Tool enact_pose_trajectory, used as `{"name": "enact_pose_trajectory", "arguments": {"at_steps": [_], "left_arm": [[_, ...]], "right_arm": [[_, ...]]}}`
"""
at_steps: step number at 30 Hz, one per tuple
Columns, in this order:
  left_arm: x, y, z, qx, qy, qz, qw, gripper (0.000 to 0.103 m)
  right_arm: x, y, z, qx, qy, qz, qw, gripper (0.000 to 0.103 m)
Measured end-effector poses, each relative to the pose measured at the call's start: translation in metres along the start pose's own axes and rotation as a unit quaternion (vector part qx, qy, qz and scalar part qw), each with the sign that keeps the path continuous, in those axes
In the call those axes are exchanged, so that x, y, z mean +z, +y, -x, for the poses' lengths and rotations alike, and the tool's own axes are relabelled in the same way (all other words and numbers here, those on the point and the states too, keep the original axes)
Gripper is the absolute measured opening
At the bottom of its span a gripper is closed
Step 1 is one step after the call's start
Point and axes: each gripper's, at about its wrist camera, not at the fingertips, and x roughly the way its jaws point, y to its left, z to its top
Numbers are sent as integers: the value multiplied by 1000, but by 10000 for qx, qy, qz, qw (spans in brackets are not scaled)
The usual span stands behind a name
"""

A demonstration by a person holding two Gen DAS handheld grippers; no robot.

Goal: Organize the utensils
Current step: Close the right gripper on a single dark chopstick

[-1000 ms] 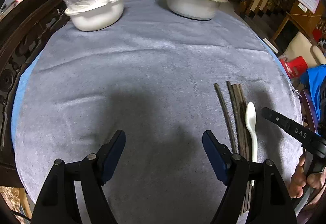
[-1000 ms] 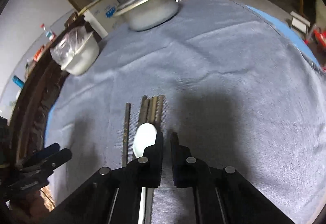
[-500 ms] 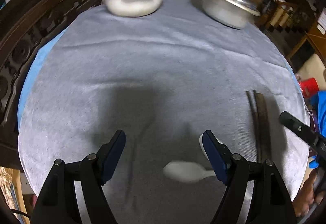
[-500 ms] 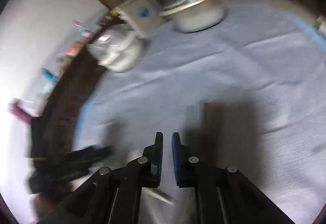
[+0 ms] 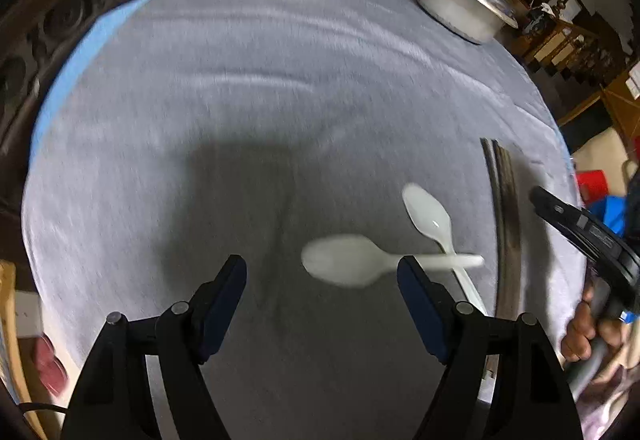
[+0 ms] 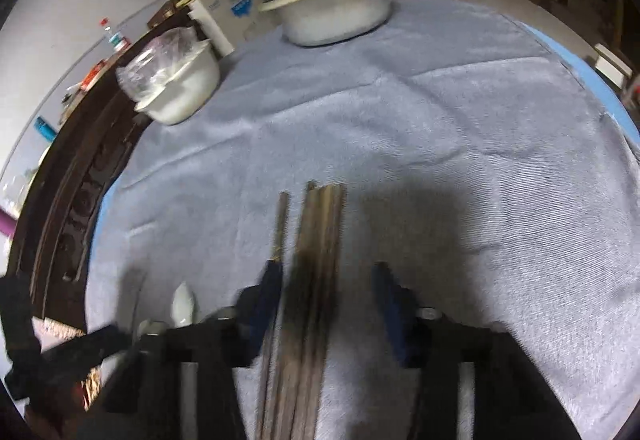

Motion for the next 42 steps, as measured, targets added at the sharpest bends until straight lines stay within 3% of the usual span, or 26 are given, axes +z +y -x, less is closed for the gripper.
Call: {"name": "enact_pose_trajectory", "arguments": {"at_steps": [3,4,6,7,9,10,13,15,17,19,20,24,27,29,32,34,37,40,42], "left_arm": [[-5,-4,-6,-104,143,124,9998,79],[-6,-5,-9,-69,180,139,9997,79],[-7,-9,-14,61,137,136,9998,79],[-5,-11,-15,124,95,103,9998,79],[-1,-13,-19,326,22,30,9995,79],[1,-13,-20,428,-31,23,9991,79],[2,-15,-26,574,-143,-94,9982,78],[6,-19,-30,647,-156,-135,9977,78],[9,-18,-33,671,-229,-143,9974,78],[10,-18,-33,797,-303,-149,9962,65],[11,-18,-33,846,-348,-170,9957,52],[21,-16,-32,805,-354,-205,9959,19],[34,-9,-30,411,-158,25,9990,15],[33,-3,-19,373,-218,133,9990,15],[20,10,0,301,-164,335,9989,15],[15,8,3,203,-63,399,9990,16],[13,10,-2,43,165,542,9984,27],[12,11,-14,38,281,681,9973,29],[13,7,-20,10,182,781,9968,29]], "right_arm": [[3,0,-16,0,227,6,9997,40],[2,8,-16,-173,113,249,9995,38],[-1,18,-18,-650,87,737,9951,29],[-2,18,-17,-982,-26,899,9911,29],[2,2,-12,-1659,-123,771,9830,24],[5,-11,-3,-1678,-226,451,9845,25],[9,-29,27,-1011,-590,8,9931,25],[10,-22,24,-1059,-349,247,9935,25],[11,-29,21,-983,-218,45,9949,26],[16,-49,14,-958,-71,-536,9939,26],[18,-55,10,-907,-4,-711,9933,26],[31,-51,-4,-990,187,-764,9920,27],[43,-38,-18,-1402,396,-570,9877,28],[47,-24,-26,-1773,538,-266,9823,27],[48,-10,-33,-2079,534,137,9766,17],[47,-7,-33,-2093,472,113,9767,11],[36,-10,-23,-1830,241,-73,9828,9],[23,-19,3,-1151,-154,-363,9926,6],[14,-27,24,-457,-346,-594,9966,6]]}}
